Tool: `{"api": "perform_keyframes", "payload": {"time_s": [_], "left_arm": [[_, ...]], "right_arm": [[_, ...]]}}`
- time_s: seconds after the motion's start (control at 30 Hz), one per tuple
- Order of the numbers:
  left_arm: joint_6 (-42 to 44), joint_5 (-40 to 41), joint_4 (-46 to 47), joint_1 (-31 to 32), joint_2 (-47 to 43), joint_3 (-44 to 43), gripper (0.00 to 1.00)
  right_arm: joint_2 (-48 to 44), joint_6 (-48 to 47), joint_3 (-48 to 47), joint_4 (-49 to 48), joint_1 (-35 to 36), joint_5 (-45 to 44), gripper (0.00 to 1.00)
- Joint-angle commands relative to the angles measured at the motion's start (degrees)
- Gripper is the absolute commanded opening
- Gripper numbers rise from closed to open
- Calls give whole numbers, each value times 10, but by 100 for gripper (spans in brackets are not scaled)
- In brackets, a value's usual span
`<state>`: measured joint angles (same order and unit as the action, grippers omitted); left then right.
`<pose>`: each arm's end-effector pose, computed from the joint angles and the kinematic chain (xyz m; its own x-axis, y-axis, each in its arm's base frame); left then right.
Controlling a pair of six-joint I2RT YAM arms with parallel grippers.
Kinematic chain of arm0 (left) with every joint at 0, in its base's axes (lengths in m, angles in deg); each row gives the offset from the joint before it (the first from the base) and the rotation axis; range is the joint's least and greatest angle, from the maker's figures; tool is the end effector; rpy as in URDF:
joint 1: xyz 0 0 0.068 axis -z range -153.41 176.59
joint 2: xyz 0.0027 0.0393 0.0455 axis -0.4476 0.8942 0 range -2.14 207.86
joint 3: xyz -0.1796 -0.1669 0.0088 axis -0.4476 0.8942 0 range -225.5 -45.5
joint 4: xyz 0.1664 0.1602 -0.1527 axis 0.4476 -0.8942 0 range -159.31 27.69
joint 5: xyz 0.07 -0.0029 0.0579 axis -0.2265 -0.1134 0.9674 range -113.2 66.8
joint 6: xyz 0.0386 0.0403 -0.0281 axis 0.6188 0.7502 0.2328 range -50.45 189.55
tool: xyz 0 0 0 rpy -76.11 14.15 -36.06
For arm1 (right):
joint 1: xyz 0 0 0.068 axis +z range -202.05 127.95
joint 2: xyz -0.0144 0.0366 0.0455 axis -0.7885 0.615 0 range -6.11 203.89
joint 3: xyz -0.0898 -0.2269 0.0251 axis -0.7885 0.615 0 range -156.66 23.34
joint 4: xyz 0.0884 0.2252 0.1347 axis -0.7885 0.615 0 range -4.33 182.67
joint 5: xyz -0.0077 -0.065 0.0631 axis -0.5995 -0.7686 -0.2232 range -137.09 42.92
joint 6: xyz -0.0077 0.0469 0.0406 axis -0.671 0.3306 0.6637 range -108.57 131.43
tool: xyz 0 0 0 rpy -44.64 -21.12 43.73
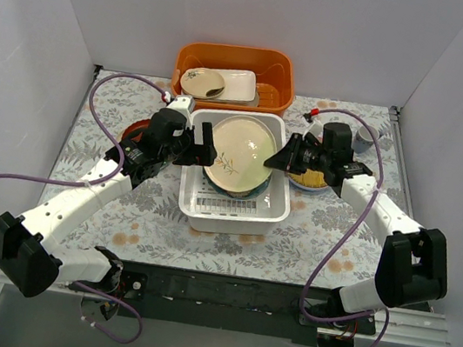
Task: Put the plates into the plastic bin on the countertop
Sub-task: Place the plate in the plastic bin.
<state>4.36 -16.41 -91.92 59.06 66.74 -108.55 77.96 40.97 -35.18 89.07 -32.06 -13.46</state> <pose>0.2562 -0.1564 0.2961 -0.6154 -0.6768 -0.4040 -0.2545 0.6557 -0.7108 0.3263 0.1468 0.2341 -0.7606 0.1602 -0.6292 -0.4195 0.6183 0.6646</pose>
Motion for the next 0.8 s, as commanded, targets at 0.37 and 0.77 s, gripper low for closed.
{"api": "perform_keyframes", "payload": {"time_s": [0.37, 0.77], "left_arm": [[2, 20, 10, -1, -27, 5, 98], [2, 23, 14, -1, -27, 12, 98]], "right_arm": [[23, -57, -75, 34, 5, 33, 9], [38, -96, -87, 92, 8, -4, 32]]}}
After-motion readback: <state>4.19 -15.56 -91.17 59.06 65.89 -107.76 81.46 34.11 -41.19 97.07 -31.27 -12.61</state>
